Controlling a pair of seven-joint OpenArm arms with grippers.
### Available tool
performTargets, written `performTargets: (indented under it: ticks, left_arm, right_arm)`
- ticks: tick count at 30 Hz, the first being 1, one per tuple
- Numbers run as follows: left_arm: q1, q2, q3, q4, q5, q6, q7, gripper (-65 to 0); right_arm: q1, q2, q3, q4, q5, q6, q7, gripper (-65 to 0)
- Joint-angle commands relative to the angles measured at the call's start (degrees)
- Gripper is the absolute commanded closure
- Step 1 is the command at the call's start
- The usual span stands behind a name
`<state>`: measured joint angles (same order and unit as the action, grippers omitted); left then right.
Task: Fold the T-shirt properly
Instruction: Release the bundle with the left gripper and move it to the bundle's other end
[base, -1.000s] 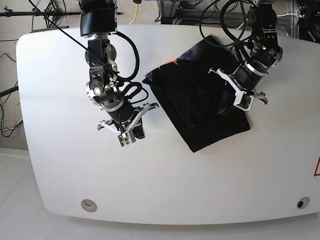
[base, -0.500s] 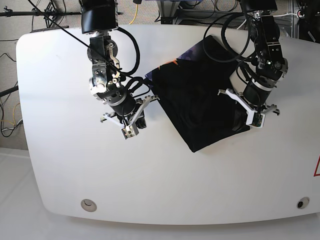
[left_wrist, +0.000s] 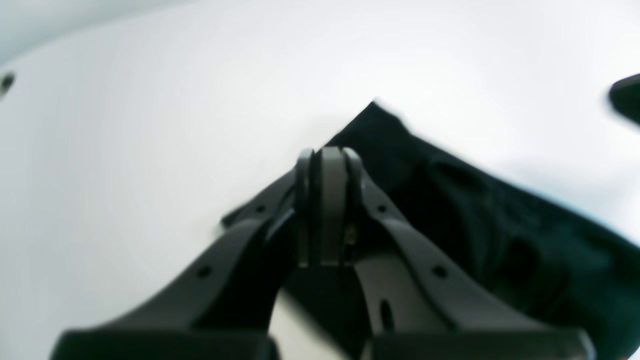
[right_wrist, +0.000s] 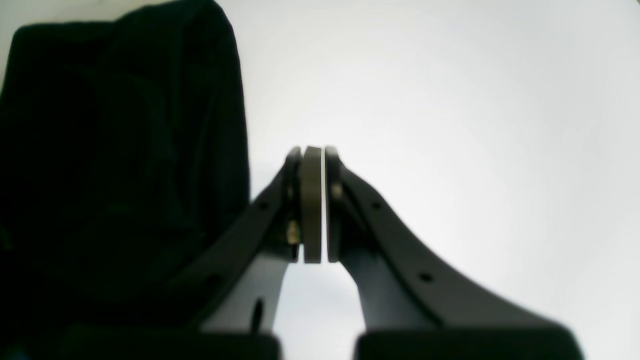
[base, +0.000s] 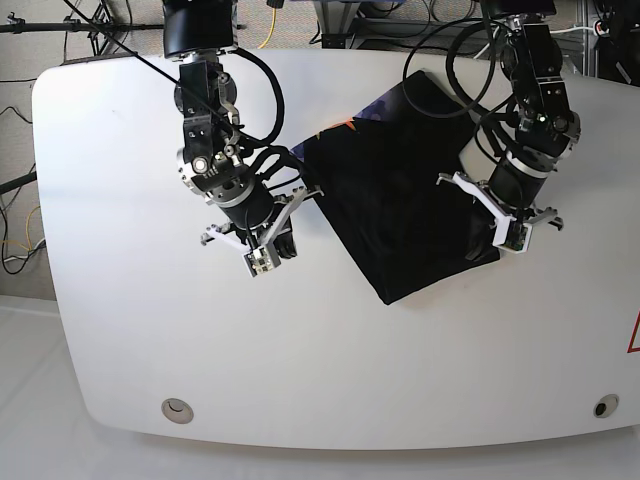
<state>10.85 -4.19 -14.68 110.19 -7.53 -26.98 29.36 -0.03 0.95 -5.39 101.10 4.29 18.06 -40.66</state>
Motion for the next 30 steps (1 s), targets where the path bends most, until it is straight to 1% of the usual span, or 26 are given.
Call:
performTargets:
  ticks: [1, 3, 5, 9, 14, 16, 20, 26, 30]
  left_arm:
    - [0.2, -0.3, -2.1, 0.8, -0.3, 0.5, -0.8, -1.6]
    - [0.4, -0.3, -3.3, 0.8, -0.2, 0.5, -0.4, -1.6]
    - [0.2, -0.3, -4.6, 0.7, 0.0, 0.5, 1.2, -1.6]
    - [-0.3, -0.4, -8.9, 0.5, 0.1, 0.5, 6.7, -1.6]
    - [-1.2, -0.4, -11.7, -0.3, 0.3, 0.5, 10.1, -1.6]
    - [-1.2, -0.4, -12.2, -1.5, 0.3, 0.6, 10.8, -1.6]
    - [-1.3, -0.4, -12.0, -4.3, 0.3, 0.6, 11.2, -1.6]
    - [-2.0, -0.4, -11.6, -12.4, 0.3, 0.6, 11.0, -1.6]
    - [-4.0, -0.6, -10.6, -17.0, 0.3, 0.6, 11.0, -1.6]
  right_arm:
    - [-0.1, -0.2, -0.1, 4.3, 0.5, 0.4, -0.6, -0.8]
    - [-0.7, -0.2, -0.1, 5.5, 0.5, 0.4, -2.0, -0.8]
    - [-1.2, -0.2, -0.2, 6.6, 0.5, 0.4, -3.8, -0.8]
    - [-2.2, -0.2, -0.2, 7.5, 0.5, 0.4, -9.2, -0.8]
    - [-3.4, -0.1, -0.2, 7.2, 0.1, 0.4, -12.3, -0.8]
    - [-4.2, 0.0, 0.0, 6.6, 0.0, 0.4, -12.2, -0.8]
    - [-4.7, 1.4, -0.1, 4.7, 0.0, 0.4, -11.2, -0.8]
    - [-4.1, 1.6, 0.1, -1.5, 0.0, 0.4, -9.7, -0.8]
    - [-3.6, 2.7, 0.0, -4.0, 0.0, 0.4, -8.2, -0.8]
